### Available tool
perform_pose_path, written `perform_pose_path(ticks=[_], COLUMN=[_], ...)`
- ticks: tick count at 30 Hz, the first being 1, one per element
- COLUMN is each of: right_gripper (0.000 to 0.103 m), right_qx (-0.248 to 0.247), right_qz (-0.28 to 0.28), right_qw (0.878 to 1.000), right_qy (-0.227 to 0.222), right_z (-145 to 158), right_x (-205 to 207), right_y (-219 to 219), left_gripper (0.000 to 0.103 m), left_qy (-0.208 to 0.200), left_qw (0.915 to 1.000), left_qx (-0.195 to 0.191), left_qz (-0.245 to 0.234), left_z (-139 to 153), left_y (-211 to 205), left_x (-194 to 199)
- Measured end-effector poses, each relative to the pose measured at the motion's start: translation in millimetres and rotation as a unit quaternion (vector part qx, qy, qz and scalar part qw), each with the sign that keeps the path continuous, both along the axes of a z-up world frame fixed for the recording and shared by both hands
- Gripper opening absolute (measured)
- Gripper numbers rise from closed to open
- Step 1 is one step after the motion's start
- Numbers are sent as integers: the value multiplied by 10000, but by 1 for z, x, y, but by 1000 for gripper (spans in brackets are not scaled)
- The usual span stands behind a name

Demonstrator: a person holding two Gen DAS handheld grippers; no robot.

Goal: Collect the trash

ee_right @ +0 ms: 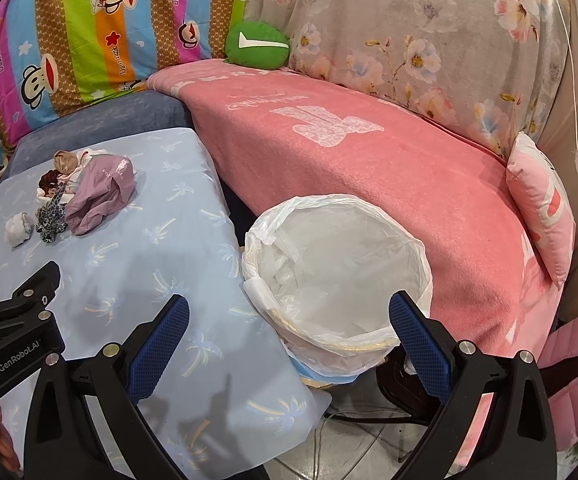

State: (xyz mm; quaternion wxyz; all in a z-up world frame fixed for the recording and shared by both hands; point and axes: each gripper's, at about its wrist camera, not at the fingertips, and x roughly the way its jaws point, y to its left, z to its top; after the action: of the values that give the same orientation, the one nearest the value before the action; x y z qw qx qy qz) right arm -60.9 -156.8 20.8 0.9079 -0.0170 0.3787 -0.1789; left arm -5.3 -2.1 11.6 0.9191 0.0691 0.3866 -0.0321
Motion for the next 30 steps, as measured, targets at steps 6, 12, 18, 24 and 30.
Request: perform_pose_path(ticks=[6, 12, 18, 24, 30], right_gripper=[98, 98, 98, 98, 98], right_qx=[-3, -5, -17, -19, -21], right_qz=[-4, 1, -6, 0, 0], right_qw=[10000, 10000, 10000, 10000, 10000], right_qy=[-2, -8, -8, -14, -13], right_z=[-1, -1, 2, 2, 2], right_x=[0, 0, 1, 1, 1], right_y=[1, 1, 4, 4, 4], left_gripper=[96, 96, 96, 96, 96], left_qy=[-7, -10, -13, -15, -19], left_qw=[10000, 10000, 10000, 10000, 10000], left_qx=[5, -1, -2, -8, -11], left_qz=[7, 7, 5, 4, 5], left_z=[0, 0, 0, 1, 1], left_y=[0, 1, 1, 2, 2], left_x=[0, 0, 0, 0, 0])
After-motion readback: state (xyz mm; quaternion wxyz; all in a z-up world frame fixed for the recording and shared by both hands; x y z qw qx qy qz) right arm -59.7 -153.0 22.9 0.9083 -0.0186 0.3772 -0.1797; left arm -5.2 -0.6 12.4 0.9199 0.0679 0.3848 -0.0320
